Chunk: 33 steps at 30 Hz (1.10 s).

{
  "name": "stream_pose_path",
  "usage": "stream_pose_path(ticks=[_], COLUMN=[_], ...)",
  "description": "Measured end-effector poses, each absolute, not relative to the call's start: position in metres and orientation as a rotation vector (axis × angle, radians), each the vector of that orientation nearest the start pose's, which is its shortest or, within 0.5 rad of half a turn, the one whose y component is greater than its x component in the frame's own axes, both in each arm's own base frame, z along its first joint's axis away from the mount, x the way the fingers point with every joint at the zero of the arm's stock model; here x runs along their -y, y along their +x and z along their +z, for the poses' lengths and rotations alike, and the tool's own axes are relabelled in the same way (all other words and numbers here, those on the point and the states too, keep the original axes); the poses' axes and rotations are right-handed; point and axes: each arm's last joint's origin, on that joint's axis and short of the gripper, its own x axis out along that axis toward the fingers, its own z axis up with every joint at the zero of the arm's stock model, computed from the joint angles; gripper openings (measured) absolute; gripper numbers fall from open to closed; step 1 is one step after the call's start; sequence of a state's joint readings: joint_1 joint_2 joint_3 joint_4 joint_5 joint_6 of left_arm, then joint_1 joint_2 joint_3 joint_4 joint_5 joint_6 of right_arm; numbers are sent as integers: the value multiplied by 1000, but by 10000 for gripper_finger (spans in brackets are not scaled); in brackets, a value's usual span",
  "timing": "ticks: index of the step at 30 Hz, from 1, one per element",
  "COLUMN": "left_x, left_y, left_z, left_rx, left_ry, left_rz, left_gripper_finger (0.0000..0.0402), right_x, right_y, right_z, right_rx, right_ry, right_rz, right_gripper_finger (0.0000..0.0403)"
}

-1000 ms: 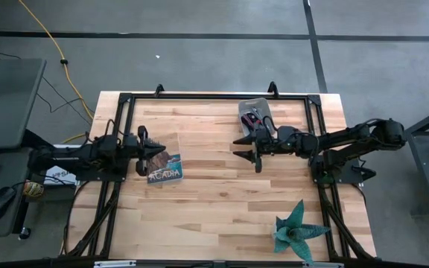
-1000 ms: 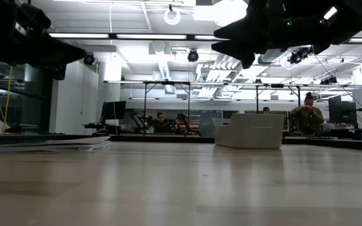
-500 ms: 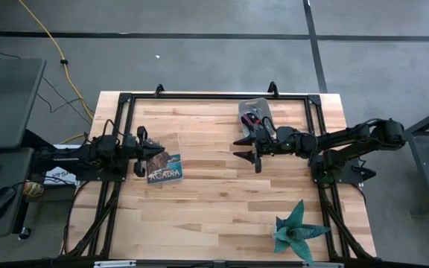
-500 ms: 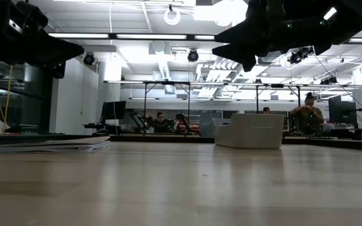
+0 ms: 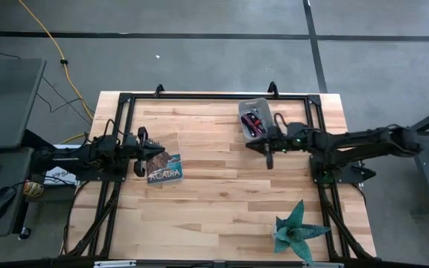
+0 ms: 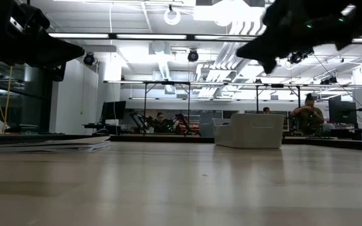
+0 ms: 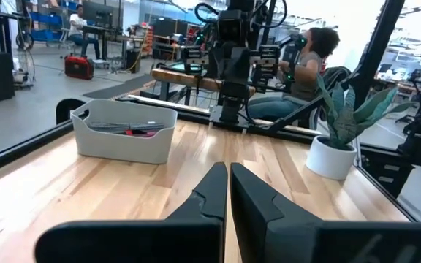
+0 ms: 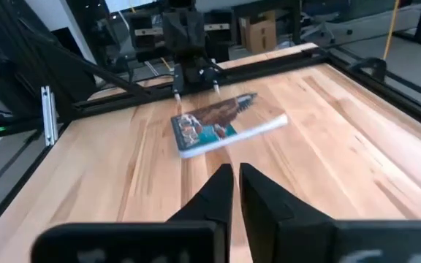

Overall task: Pick and place USB-C Cables
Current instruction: Return to Home Position

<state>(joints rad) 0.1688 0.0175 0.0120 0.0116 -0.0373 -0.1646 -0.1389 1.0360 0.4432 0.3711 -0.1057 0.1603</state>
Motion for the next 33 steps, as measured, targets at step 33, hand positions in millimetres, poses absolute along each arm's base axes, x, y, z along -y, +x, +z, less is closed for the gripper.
stream_pose_path(ticks=[33], left_x=[-18], left_y=[96], left_z=[167], left_rx=[24], left_ry=[-163], left_rz=[205], left_gripper_finger=[3], right_x=[10], right_y=[96], right_z=[170], right_rx=[43], right_ry=[160], right_rz=[-69], right_gripper_finger=[0])
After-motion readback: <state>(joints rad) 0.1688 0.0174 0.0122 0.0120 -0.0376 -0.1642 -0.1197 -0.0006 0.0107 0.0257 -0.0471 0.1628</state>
